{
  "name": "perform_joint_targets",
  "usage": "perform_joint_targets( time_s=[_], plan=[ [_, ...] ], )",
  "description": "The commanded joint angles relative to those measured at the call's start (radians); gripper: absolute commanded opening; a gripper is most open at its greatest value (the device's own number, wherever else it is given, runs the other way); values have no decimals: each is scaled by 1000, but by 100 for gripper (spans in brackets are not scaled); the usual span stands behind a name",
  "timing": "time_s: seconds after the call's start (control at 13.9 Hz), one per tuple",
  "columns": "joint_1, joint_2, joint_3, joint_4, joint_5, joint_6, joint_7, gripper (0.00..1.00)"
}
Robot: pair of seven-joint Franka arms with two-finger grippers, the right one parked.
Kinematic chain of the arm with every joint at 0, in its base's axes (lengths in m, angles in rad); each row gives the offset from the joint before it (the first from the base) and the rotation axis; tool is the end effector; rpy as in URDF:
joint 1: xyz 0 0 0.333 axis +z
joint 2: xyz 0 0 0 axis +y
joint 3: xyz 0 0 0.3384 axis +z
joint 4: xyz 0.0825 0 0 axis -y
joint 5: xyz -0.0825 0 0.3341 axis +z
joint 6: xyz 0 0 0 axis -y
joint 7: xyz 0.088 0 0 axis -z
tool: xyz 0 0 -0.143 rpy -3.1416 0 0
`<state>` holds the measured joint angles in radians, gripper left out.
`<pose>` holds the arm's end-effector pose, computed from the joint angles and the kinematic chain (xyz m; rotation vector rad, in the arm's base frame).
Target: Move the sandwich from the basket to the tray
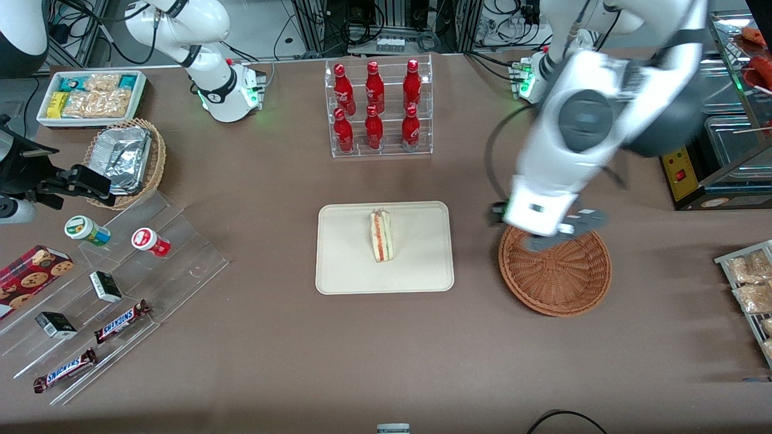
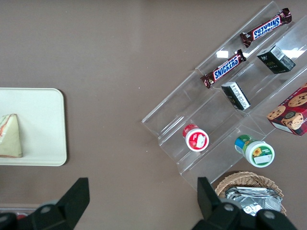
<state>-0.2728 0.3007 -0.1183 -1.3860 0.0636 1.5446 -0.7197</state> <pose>0.5498 -0.2062 0.5221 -2.9987 -0.4972 0.1584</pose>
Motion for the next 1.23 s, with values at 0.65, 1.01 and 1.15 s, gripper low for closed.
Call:
perform_joint_targets(
  time_s=[0.65,1.01,1.15],
  plan=[
    [279,-156,-9,-139,-10,-35,497,99],
    [325,-218,44,-150,-19,-58,693,99],
    [327,-238,66,-159,-21,-77,752,100]
  ],
)
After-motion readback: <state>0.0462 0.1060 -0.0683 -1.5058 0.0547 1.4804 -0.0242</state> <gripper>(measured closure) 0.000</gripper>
